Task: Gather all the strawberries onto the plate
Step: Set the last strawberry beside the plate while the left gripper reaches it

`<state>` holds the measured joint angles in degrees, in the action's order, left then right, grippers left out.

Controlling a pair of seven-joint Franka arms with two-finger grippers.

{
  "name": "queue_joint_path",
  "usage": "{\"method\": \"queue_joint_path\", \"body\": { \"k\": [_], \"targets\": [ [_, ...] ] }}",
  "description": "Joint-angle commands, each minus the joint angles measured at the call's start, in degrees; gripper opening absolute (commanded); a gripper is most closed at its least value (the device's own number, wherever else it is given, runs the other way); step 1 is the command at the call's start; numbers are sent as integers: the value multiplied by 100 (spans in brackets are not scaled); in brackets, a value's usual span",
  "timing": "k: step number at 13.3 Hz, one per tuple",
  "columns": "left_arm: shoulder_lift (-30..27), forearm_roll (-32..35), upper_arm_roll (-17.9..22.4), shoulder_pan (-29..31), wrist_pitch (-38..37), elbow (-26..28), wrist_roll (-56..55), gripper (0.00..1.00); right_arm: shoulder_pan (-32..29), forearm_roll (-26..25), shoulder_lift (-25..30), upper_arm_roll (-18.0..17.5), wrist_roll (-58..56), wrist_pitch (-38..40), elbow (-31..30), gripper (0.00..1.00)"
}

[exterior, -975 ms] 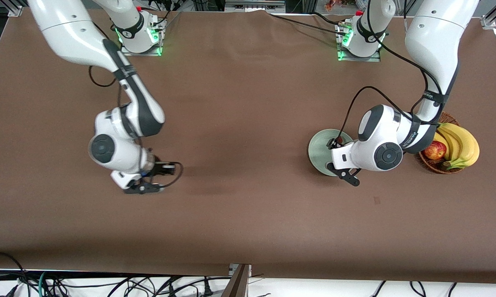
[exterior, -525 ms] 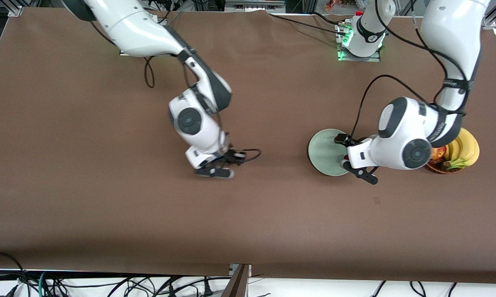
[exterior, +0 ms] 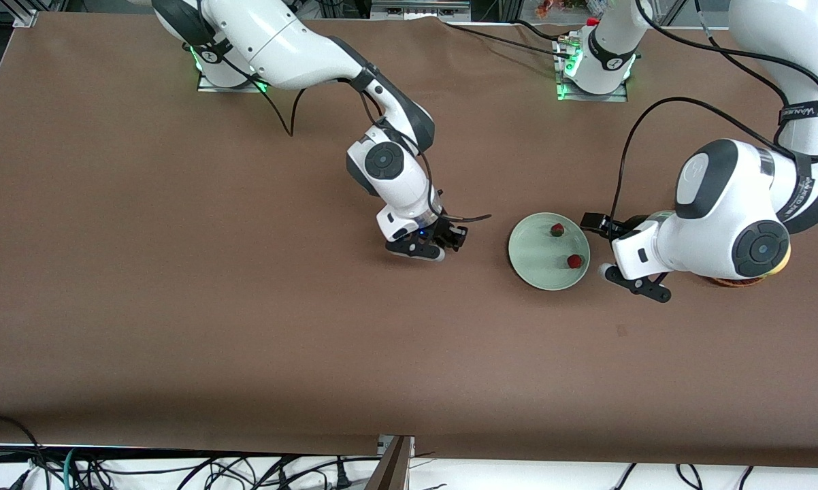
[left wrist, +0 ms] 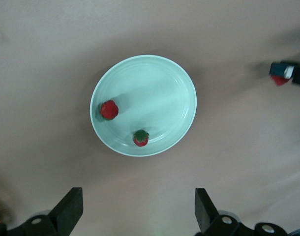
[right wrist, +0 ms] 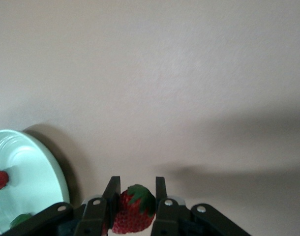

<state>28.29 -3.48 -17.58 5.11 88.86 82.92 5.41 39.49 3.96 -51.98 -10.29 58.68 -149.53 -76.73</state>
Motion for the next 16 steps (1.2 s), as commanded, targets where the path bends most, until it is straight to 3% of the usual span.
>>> {"method": "queue_joint_path", "body": {
  "k": [1, 3, 5, 9, 12, 16],
  "targets": [
    [19, -82, -79, -97, -185, -118, -871, 100, 76, 17, -128, 97, 109, -85, 193, 82],
    [53, -74, -377, -141, -168, -118, -1793, 100, 59, -35, -85, 202, 47, -50, 185, 100],
    [115, -56, -387, -465, -98, -109, -2498, 100, 67, -36, -24, 211, 65, 20, 185, 100],
    [273, 5, -387, -940, 981, 408, -3326, 100, -73, -45, 643, 518, -23, 985, 150, 100],
    [300, 93, -387, -1020, 1772, 856, -3257, 100, -73, -36, 1328, 1053, -180, 2318, 141, 100],
    [755, 418, -378, -1397, 3547, 1227, -3266, 100, -126, 61, 2453, 1713, -1383, 4437, 0, 100]
  ]
}}
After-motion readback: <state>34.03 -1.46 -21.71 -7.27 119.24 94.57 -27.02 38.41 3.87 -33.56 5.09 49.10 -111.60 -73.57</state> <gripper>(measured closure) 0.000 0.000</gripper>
